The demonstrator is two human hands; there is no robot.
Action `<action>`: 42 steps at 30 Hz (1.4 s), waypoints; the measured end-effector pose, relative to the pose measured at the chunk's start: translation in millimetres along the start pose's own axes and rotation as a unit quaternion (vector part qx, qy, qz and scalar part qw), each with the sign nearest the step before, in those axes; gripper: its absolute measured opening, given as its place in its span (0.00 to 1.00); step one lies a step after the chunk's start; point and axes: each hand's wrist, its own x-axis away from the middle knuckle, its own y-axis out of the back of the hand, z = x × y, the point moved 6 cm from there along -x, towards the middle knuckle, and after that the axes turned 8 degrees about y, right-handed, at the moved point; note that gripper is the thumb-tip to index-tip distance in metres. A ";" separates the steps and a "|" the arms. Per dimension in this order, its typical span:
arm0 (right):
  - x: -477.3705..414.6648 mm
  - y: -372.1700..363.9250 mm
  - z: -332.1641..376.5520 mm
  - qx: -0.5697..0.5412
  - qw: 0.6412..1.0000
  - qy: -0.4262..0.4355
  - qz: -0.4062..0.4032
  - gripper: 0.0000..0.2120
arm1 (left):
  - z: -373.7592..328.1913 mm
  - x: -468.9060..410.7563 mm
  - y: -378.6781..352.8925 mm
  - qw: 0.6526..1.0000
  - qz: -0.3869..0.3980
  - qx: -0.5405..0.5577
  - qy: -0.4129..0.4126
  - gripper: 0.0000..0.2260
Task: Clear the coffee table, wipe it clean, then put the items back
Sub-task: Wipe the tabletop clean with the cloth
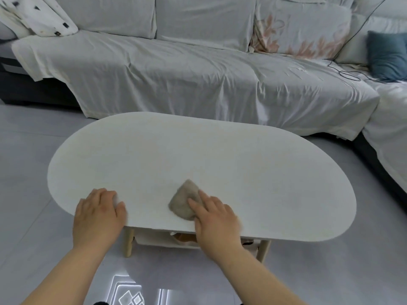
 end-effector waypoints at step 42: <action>-104.0 -48.7 -16.4 -0.020 0.997 0.038 0.071 0.23 | -42.3 -12.5 -36.8 0.999 0.004 0.009 -0.041 0.23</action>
